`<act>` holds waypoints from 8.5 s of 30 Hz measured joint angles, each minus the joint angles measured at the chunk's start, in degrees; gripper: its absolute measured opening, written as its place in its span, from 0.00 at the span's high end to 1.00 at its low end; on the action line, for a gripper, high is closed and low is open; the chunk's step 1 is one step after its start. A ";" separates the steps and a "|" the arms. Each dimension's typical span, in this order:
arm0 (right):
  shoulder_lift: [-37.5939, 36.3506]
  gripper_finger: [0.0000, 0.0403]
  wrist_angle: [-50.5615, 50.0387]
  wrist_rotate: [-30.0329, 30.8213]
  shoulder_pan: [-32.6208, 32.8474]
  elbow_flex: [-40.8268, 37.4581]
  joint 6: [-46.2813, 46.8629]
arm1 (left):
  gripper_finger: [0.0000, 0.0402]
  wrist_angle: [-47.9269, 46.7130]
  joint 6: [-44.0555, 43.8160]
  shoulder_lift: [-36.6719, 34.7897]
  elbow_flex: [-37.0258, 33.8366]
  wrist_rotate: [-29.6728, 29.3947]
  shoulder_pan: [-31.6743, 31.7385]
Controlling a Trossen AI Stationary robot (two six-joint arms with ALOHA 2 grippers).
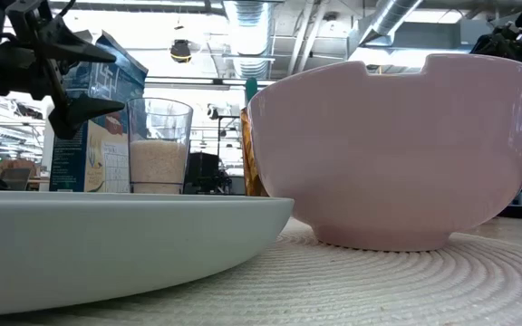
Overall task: Arrange a breakfast setting
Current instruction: Pour the cereal into the white bowl
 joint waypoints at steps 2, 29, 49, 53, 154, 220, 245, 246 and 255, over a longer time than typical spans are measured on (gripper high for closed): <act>-0.01 0.56 0.00 0.00 0.00 0.00 -0.01 | 0.14 0.00 1.23 0.00 0.00 -0.15 0.01; -0.01 0.56 0.00 0.00 0.00 0.00 -0.01 | 0.14 15.90 -5.97 0.00 -0.15 7.17 0.00; 0.00 0.56 0.01 0.00 -0.01 0.00 -0.01 | 0.14 -11.98 5.15 2.72 22.71 9.33 0.00; -0.02 0.56 0.00 0.00 0.00 0.00 0.00 | 0.14 -22.43 5.12 5.51 28.92 4.88 0.00; 0.00 0.56 0.02 0.00 0.00 0.00 0.00 | 0.01 -63.72 -38.80 30.12 32.42 -41.01 0.00; 0.00 0.56 0.02 0.00 0.00 0.00 0.00 | 0.03 -43.25 -30.83 38.70 21.77 -62.80 7.62; 0.00 0.56 0.02 0.00 -0.02 0.00 0.00 | 0.13 -40.72 -36.50 45.88 21.79 -62.79 11.84; 0.00 0.56 0.02 0.00 0.00 0.00 -0.02 | 0.16 -40.71 -36.50 45.88 21.79 -62.75 11.84; 0.00 0.56 0.02 0.00 -0.02 0.01 -0.02 | 0.39 -40.10 -35.96 45.86 21.79 -61.69 11.82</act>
